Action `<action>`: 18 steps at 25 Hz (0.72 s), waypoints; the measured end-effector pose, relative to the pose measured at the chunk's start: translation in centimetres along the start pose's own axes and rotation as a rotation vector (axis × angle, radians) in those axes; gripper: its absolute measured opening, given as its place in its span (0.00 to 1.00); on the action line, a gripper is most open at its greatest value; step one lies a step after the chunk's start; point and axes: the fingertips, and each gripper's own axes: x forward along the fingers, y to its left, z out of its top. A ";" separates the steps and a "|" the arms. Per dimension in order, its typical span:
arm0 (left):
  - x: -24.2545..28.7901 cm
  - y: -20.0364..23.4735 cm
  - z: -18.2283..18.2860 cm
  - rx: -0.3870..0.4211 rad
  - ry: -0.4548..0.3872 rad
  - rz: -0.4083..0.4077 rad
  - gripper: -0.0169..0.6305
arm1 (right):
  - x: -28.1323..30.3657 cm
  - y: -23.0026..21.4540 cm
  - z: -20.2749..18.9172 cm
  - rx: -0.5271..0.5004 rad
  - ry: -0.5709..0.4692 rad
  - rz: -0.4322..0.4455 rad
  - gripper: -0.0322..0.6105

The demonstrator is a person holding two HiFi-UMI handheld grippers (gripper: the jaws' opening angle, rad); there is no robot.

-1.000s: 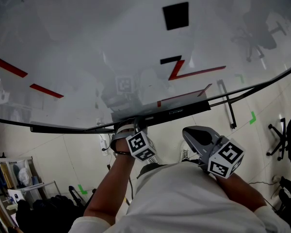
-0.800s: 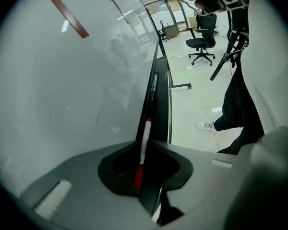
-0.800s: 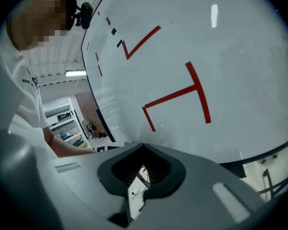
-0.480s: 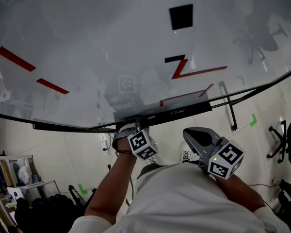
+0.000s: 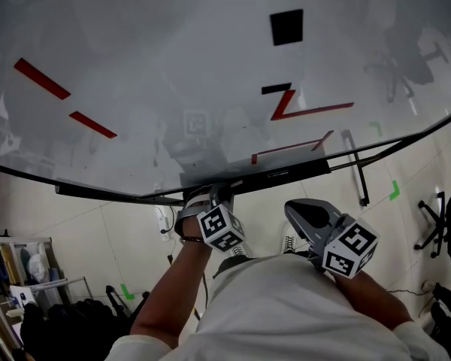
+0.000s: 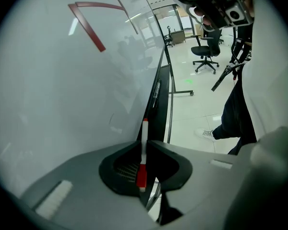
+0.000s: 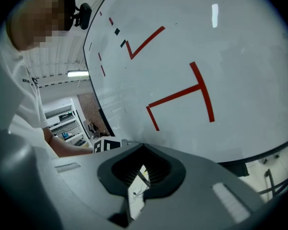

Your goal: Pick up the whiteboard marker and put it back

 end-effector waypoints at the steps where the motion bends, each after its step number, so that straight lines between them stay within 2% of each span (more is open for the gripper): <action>1: -0.3 0.1 0.1 -0.011 -0.007 0.002 0.11 | 0.1 0.1 0.0 0.001 0.001 0.004 0.05; 4: -1.5 0.2 0.7 -0.096 -0.059 -0.016 0.11 | 0.2 0.4 -0.1 0.001 0.003 0.017 0.05; 9: -4.4 0.3 2.2 -0.311 -0.197 -0.063 0.11 | 0.5 0.7 -0.1 -0.002 0.005 0.032 0.05; 16: -8.9 1.4 6.2 -0.687 -0.532 -0.183 0.11 | 0.7 1.0 0.1 -0.009 0.004 0.047 0.05; 18: -9.9 1.5 7.2 -0.758 -0.598 -0.216 0.11 | 0.8 1.1 0.2 -0.010 0.002 0.051 0.05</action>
